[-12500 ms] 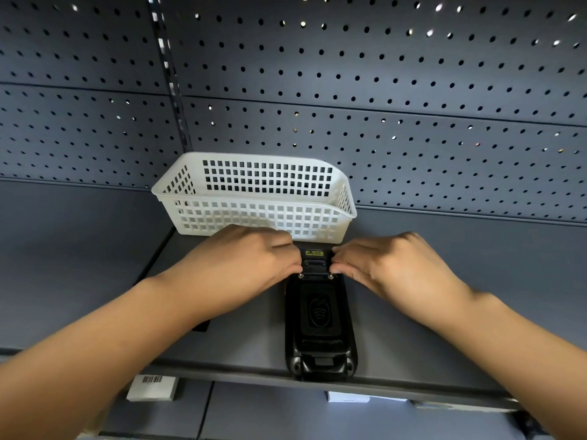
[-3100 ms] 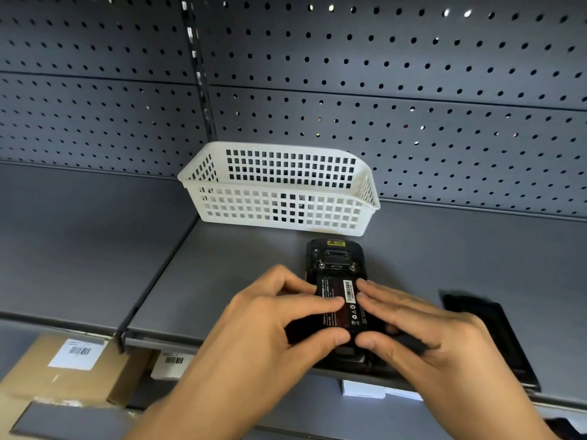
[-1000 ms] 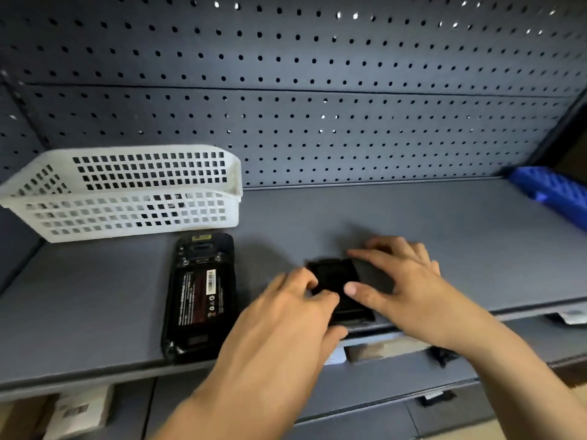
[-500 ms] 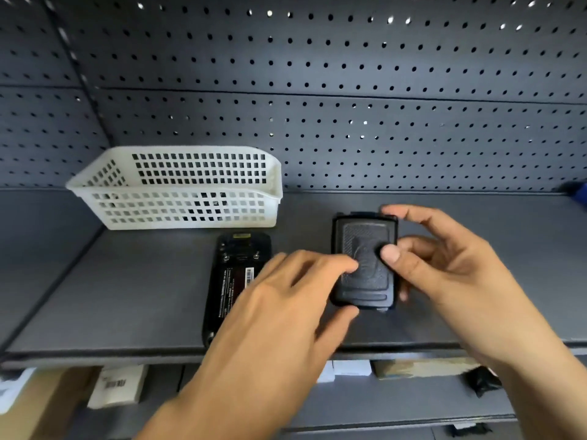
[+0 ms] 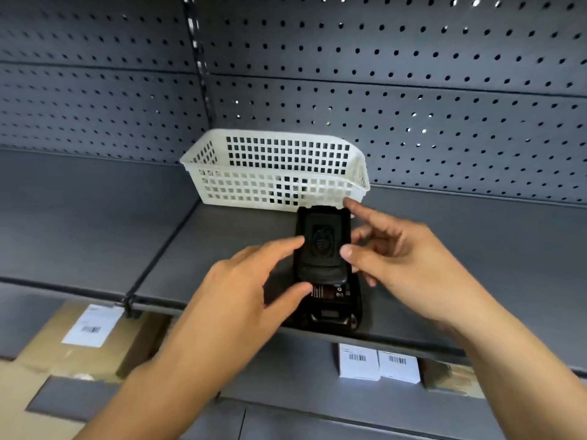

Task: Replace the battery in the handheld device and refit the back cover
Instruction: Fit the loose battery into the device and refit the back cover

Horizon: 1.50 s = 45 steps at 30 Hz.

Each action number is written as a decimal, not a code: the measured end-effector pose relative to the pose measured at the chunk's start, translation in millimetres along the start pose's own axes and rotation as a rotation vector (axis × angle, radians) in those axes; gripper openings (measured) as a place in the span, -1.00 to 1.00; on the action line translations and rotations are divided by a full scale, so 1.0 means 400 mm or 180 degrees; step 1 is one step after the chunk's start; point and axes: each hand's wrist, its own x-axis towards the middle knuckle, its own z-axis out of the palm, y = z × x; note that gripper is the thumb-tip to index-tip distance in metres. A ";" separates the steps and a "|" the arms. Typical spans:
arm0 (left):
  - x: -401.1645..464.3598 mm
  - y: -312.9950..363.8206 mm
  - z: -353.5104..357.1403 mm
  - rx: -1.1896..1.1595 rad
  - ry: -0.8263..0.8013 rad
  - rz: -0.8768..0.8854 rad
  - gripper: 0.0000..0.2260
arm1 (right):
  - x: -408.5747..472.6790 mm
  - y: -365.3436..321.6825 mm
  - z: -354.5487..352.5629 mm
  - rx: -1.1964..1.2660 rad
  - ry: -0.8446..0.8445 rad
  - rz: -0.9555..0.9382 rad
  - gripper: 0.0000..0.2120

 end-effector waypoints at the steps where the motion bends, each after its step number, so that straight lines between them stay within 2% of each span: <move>1: -0.002 -0.007 0.003 -0.0023 -0.0035 -0.0043 -0.53 | 0.002 0.006 0.004 -0.0135 0.0022 0.0002 -0.45; 5: -0.010 -0.013 0.006 -0.0189 -0.0129 -0.0133 -0.57 | -0.008 0.019 0.012 -0.0490 0.0067 0.0023 -0.49; 10: -0.011 -0.010 0.003 -0.0646 -0.0125 -0.0095 -0.61 | -0.025 0.025 0.011 -0.0343 0.0086 0.0084 -0.51; 16: -0.016 -0.015 0.008 -0.0807 -0.0131 -0.0050 -0.66 | -0.049 0.028 0.011 -0.0176 0.0079 0.0128 -0.55; 33: -0.029 -0.016 0.012 -0.0673 -0.0141 0.0039 -0.67 | -0.070 0.031 0.023 -0.0580 0.0206 0.0115 -0.53; 41: -0.026 -0.025 0.013 -0.0501 -0.0207 0.0170 -0.70 | -0.076 0.034 0.024 -0.1065 0.0200 -0.0034 -0.64; 45: 0.012 -0.024 -0.001 -0.0370 -0.0231 0.0270 -0.83 | -0.073 0.029 0.023 -0.1594 0.0184 -0.0159 -0.66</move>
